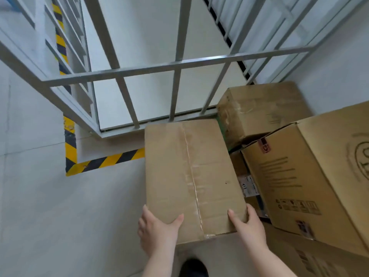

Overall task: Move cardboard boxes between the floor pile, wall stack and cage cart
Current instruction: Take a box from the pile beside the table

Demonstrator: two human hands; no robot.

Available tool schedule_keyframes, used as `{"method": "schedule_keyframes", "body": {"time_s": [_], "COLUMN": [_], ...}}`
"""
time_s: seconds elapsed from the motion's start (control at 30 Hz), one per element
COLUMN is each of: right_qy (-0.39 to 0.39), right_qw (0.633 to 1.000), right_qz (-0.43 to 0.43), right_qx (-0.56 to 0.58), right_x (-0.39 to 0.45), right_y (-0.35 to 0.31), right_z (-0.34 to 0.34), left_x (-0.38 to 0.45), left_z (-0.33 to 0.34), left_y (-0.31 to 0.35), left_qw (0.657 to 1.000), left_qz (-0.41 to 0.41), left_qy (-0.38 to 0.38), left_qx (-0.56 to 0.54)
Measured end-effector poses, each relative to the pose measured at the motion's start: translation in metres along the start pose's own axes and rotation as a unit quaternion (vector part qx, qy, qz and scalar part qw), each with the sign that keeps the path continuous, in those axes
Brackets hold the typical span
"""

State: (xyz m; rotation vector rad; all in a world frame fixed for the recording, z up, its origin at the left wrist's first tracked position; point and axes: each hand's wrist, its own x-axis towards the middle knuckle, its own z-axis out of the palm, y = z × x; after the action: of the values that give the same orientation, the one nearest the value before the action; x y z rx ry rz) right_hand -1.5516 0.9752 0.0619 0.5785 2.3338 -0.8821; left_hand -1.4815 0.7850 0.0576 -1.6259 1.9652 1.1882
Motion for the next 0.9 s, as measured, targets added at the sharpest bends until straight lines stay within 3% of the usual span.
{"method": "schedule_keyframes", "body": {"time_s": [0.2,0.3,0.53,0.7,0.9], "right_qy": [-0.059,-0.050,-0.068,-0.060,-0.114], "right_qw": [0.997,0.997,0.981,0.977,0.914], "right_qz": [0.008,0.009,-0.012,-0.004,-0.062], "right_qx": [-0.040,-0.053,-0.181,-0.204,-0.384], "right_x": [0.063,0.076,0.071,0.062,-0.004], "right_y": [-0.015,-0.026,-0.045,-0.062,-0.097], "right_z": [0.037,0.048,0.066,0.080,0.096], "left_x": [0.042,0.048,0.055,0.068,0.043], "left_z": [0.045,0.053,0.032,0.008,-0.053], "left_y": [-0.004,-0.014,-0.022,-0.021,-0.011], "left_qw": [0.999,0.999,0.998,0.995,0.983], "left_qz": [-0.002,0.020,-0.035,-0.047,-0.031], "left_qy": [-0.044,-0.037,-0.044,-0.082,-0.183], "left_qx": [0.009,0.006,-0.006,-0.044,0.010]}}
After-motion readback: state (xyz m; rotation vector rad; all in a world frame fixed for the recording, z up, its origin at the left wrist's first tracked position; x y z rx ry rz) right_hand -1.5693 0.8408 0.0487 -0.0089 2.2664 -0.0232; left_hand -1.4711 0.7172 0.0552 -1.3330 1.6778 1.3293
